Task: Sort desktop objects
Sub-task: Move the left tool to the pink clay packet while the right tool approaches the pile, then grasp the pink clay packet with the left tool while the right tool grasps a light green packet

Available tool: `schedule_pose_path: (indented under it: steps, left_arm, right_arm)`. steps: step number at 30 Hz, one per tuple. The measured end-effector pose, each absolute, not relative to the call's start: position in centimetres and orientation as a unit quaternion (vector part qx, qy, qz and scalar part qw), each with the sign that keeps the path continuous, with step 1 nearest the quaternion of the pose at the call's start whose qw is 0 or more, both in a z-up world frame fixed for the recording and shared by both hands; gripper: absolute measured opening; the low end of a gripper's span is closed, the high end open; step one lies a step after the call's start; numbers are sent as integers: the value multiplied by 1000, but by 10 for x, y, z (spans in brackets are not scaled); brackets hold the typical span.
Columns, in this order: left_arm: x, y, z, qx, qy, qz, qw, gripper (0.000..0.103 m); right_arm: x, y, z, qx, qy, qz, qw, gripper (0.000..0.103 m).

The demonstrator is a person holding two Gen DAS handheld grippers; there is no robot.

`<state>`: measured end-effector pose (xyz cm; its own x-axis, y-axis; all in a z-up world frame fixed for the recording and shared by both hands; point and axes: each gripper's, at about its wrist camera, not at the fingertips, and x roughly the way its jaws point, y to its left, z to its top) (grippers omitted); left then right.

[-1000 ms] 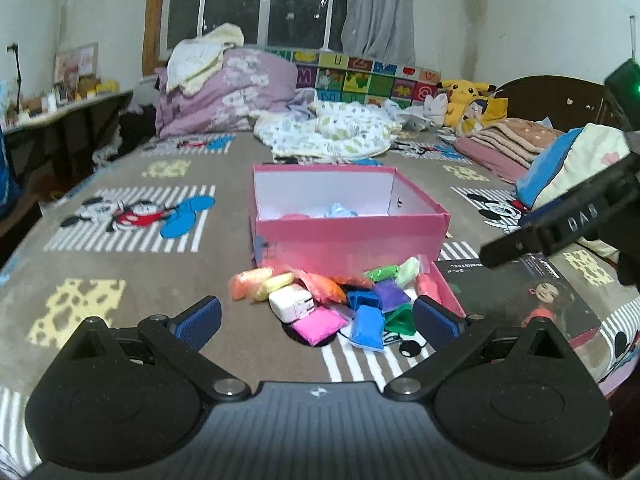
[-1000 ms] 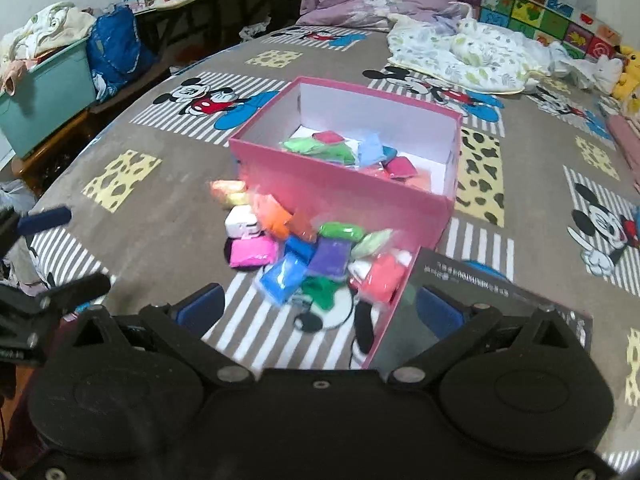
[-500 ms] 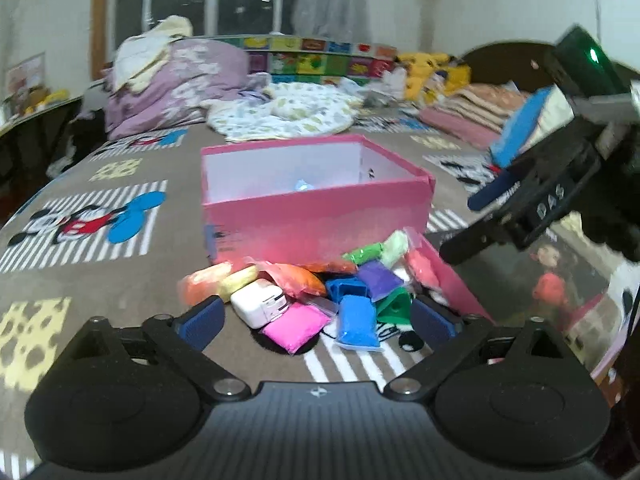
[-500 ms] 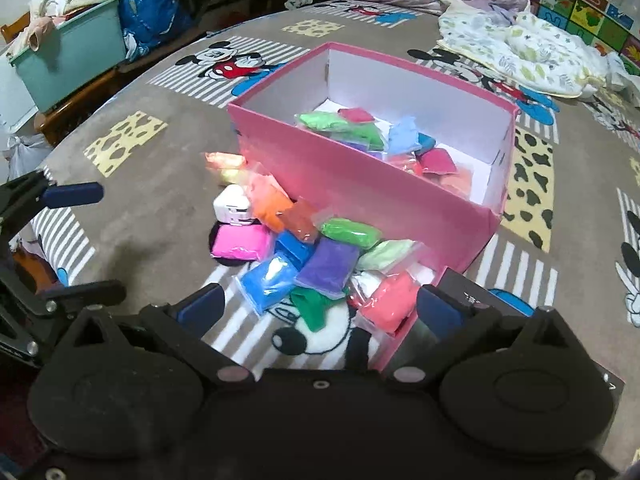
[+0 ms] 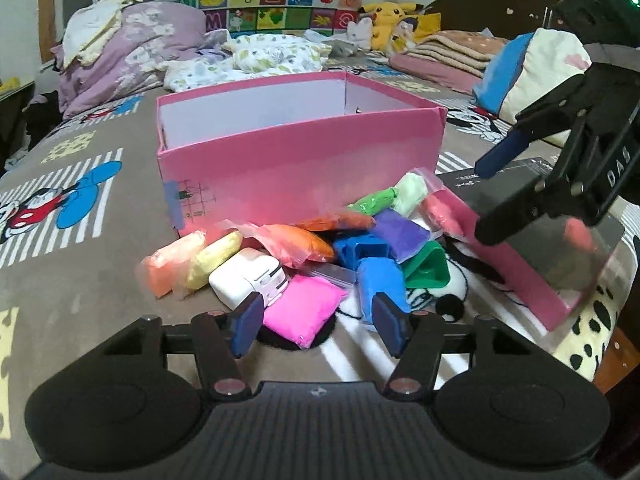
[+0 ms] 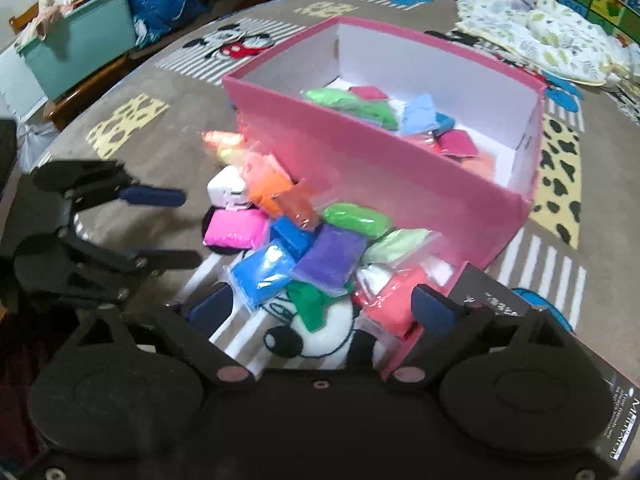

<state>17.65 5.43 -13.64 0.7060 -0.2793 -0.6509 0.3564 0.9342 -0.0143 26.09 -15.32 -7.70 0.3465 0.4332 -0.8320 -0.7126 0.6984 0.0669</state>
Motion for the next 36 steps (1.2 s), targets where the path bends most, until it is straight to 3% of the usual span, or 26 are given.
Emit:
schedule_pose_path:
  steps: [3, 19, 24, 29, 36]
  left_arm:
    - [188, 56, -143, 67, 350, -184, 916, 59]
    - [227, 46, -166, 127, 381, -237, 885, 55]
    - [232, 46, -165, 126, 389, -233, 882, 36]
    - [218, 43, -163, 139, 382, -224, 886, 33]
    - [190, 50, -150, 89, 357, -205, 907, 33]
  right_arm:
    - [262, -149, -84, -161, 458, 357, 798, 82]
    - [270, -147, -99, -158, 477, 349, 791, 82]
    - [275, -153, -101, -150, 479, 333, 798, 82]
    - [274, -152, -102, -157, 474, 333, 800, 81]
    - [278, -153, -99, -160, 459, 320, 813, 69]
